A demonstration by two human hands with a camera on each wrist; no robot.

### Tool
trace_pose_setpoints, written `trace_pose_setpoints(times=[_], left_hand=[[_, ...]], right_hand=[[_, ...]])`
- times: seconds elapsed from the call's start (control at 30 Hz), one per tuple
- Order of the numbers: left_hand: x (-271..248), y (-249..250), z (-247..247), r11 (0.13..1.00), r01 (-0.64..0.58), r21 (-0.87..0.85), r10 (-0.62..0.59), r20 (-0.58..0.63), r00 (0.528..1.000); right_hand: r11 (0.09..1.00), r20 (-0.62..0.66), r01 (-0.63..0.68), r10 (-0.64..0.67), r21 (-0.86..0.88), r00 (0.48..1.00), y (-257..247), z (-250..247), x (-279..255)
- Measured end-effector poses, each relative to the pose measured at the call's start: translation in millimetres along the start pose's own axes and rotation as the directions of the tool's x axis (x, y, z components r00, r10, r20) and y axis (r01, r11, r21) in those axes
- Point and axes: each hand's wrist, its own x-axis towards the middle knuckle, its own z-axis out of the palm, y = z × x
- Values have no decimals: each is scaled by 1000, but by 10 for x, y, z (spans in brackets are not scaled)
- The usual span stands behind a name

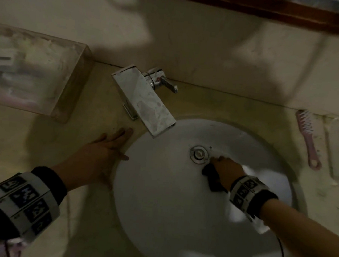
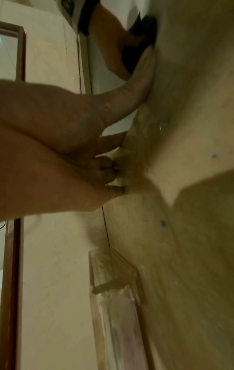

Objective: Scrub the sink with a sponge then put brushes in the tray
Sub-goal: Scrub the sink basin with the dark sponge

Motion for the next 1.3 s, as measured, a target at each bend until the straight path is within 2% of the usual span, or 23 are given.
trace_pose_setpoints(times=[0.13,0.23,0.37,0.43,0.53,0.6,0.7,0.77,0.87,0.93,1.0,1.07,1.13,1.2,1.23,1.3], left_hand=[[0,24,-19,999,31,44,-33,37,999],[6,36,-17,993,45,112,-52,63,997],[9,9,-13,998,44,36,-45,54,998],[11,5,-5,998,29,61,-32,48,998],[21,-34,16,999,22,47,-23,16,1000],[10,-46,26,999,19,38,-19,13,1000],[22,-81,59,999,-47,19,48,-59,997],[28,-84,69,999,-10,40,11,-41,999],[38,-104,86,999,2,52,-1,-9,1000],[36,-117,83,999,-1,40,1,1,1000],[44,-127,81,999,10,45,-11,13,1000],[40,-140,84,999,13,47,-13,0,1000],[36,-155,101,1000,-30,8,31,-70,997],[43,-210,150,994,-108,13,108,-135,985],[46,-251,175,988,-148,32,151,-147,978],[61,-273,177,986,-169,12,169,-130,977]], right_hand=[[982,-127,-160,172,99,977,7,-138,19],[957,-161,-283,270,-68,949,81,-87,86],[908,-181,-352,316,-225,931,60,-51,251],[912,-163,-371,345,-176,924,-19,-22,307],[904,-180,-427,424,25,887,-208,-31,381],[919,-196,-381,394,104,898,-358,-84,423],[977,-197,-210,210,25,958,-400,-201,436],[991,-189,-134,132,0,973,-303,-297,378],[987,-275,-156,161,40,948,-157,-351,211],[968,-332,-176,228,180,915,-125,-335,109],[897,-367,-147,314,417,876,-135,-313,77],[753,-373,-80,411,654,832,-204,-286,111],[594,-375,11,493,804,785,-339,-255,170],[471,-383,116,525,875,760,-507,-263,216],[437,-402,170,521,883,753,-590,-279,240],[468,-479,254,463,847,745,-735,-316,260]])
